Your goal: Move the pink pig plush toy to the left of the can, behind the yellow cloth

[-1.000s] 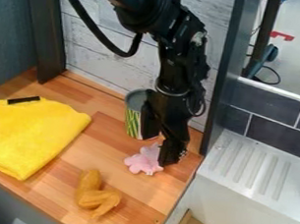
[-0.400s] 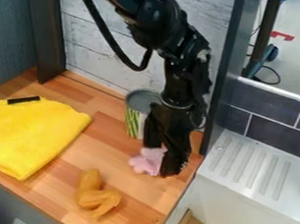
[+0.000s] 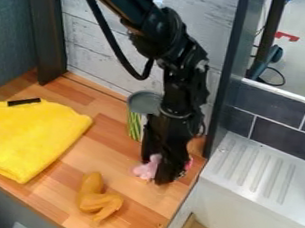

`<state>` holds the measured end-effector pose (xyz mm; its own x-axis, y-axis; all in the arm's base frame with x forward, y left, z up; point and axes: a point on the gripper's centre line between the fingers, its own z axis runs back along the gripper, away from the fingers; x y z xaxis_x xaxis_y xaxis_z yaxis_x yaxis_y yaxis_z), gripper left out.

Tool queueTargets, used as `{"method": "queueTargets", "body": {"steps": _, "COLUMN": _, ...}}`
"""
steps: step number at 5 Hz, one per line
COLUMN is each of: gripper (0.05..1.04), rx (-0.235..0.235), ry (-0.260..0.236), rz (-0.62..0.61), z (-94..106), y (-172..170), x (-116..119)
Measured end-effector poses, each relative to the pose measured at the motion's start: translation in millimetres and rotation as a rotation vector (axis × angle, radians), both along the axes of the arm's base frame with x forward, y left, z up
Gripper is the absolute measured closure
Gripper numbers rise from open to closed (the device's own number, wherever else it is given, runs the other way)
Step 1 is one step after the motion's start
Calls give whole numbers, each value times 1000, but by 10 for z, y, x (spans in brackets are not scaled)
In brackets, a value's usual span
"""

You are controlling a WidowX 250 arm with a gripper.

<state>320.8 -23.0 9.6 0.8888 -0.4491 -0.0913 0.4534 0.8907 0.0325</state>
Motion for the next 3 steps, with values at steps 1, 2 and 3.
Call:
{"method": "queueTargets", "body": {"steps": 1, "gripper": 621, "rx": -54, "ry": 20, "rz": -16, "z": 30, "y": -75, "x": -109}}
{"method": "queueTargets", "body": {"steps": 2, "gripper": 743, "rx": -127, "ry": -28, "rz": -29, "z": 388, "y": -90, "x": -219}}
{"method": "queueTargets", "body": {"steps": 3, "gripper": 779, "rx": -174, "ry": -115, "rz": -14, "z": 875, "y": -114, "x": -279}}
